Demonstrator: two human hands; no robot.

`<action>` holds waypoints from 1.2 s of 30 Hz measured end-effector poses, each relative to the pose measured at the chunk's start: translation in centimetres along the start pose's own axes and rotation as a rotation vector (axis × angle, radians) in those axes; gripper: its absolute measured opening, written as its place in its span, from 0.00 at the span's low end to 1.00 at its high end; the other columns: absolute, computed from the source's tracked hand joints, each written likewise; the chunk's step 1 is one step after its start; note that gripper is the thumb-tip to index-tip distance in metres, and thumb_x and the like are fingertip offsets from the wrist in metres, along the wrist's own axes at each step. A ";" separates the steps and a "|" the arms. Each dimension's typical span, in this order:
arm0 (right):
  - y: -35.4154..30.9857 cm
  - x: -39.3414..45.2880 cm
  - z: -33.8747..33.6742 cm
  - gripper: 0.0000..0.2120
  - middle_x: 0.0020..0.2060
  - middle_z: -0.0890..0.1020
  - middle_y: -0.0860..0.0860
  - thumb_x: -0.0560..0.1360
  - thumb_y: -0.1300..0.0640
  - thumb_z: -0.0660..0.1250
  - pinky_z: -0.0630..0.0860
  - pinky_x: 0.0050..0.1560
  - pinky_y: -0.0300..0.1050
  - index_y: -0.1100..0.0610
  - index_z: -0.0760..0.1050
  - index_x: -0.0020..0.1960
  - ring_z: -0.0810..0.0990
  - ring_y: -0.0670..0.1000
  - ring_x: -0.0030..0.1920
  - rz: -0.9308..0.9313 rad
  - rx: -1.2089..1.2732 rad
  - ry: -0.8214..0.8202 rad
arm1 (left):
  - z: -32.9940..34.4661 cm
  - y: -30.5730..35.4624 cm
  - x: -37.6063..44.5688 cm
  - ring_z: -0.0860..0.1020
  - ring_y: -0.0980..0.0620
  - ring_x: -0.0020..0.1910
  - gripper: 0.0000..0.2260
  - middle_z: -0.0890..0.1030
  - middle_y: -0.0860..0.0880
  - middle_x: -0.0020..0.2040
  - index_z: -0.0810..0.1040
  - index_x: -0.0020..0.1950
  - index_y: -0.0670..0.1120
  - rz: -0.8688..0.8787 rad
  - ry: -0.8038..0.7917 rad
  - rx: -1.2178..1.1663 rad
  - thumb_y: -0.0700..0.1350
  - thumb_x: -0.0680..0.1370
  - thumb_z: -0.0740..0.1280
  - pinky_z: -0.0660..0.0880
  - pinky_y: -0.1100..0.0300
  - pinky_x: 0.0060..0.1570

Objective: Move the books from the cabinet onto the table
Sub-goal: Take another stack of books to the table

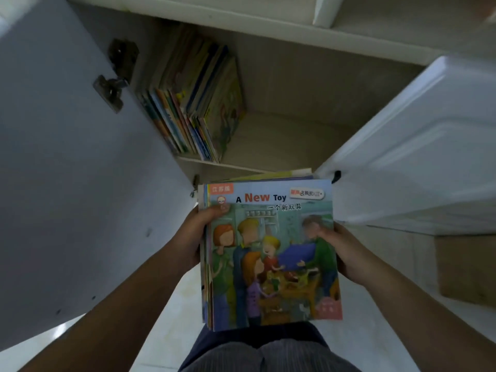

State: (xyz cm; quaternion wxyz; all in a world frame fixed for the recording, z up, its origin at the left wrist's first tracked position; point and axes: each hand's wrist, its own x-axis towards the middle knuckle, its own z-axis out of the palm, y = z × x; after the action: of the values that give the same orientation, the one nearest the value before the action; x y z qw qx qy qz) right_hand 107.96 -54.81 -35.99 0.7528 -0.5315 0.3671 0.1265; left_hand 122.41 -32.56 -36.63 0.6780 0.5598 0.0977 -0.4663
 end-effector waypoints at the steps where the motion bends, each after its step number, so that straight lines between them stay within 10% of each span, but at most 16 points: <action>1: 0.1 -1.0 0.2 0.17 0.46 0.86 0.45 0.65 0.50 0.71 0.78 0.51 0.44 0.50 0.77 0.53 0.84 0.46 0.47 0.003 0.022 0.018 | 0.4 -0.1 -0.4 0.84 0.43 0.45 0.15 0.85 0.42 0.49 0.81 0.55 0.45 -0.010 -0.007 0.012 0.46 0.69 0.68 0.82 0.53 0.41; 9: 2.7 -9.1 -0.8 0.18 0.55 0.83 0.52 0.73 0.59 0.68 0.76 0.53 0.48 0.54 0.75 0.63 0.82 0.54 0.55 0.022 0.128 0.151 | 5.1 -0.9 -3.7 0.82 0.41 0.51 0.20 0.83 0.40 0.54 0.78 0.60 0.43 -0.128 -0.110 0.158 0.49 0.71 0.69 0.78 0.48 0.53; 12: 3.4 -11.7 -1.8 0.13 0.45 0.86 0.49 0.75 0.60 0.64 0.79 0.41 0.42 0.54 0.76 0.59 0.85 0.50 0.45 0.034 0.175 0.161 | 6.9 -1.8 -4.6 0.83 0.42 0.49 0.15 0.84 0.40 0.53 0.78 0.60 0.43 -0.142 -0.122 0.166 0.47 0.76 0.66 0.81 0.50 0.48; 17: 6.6 -18.2 -3.5 0.25 0.56 0.82 0.55 0.69 0.52 0.69 0.79 0.45 0.48 0.51 0.72 0.65 0.83 0.56 0.51 0.001 0.245 0.243 | 10.5 -4.7 -7.3 0.85 0.44 0.44 0.14 0.85 0.41 0.50 0.78 0.60 0.41 -0.128 -0.223 0.239 0.45 0.77 0.66 0.82 0.54 0.38; 30: 26.6 -42.4 -0.9 0.10 0.44 0.86 0.47 0.74 0.51 0.64 0.82 0.41 0.46 0.46 0.72 0.55 0.86 0.51 0.45 -0.227 0.502 0.678 | 20.7 -20.5 -22.5 0.85 0.48 0.40 0.16 0.84 0.43 0.49 0.75 0.58 0.45 -0.080 -0.611 0.644 0.42 0.72 0.72 0.81 0.56 0.34; 36: 37.1 -52.8 2.7 0.26 0.55 0.80 0.54 0.71 0.52 0.68 0.82 0.43 0.46 0.52 0.64 0.66 0.84 0.53 0.50 -0.232 0.650 0.979 | 24.6 -29.8 -31.6 0.84 0.46 0.43 0.22 0.81 0.41 0.55 0.68 0.65 0.46 -0.248 -0.851 0.819 0.44 0.74 0.71 0.82 0.55 0.35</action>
State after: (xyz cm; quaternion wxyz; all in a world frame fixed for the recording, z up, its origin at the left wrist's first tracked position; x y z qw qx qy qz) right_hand 50.69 -26.88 -25.47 0.6289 -0.3070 0.6307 -0.3353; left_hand 73.46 -35.12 -27.10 0.3273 0.5239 -0.3051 -0.7248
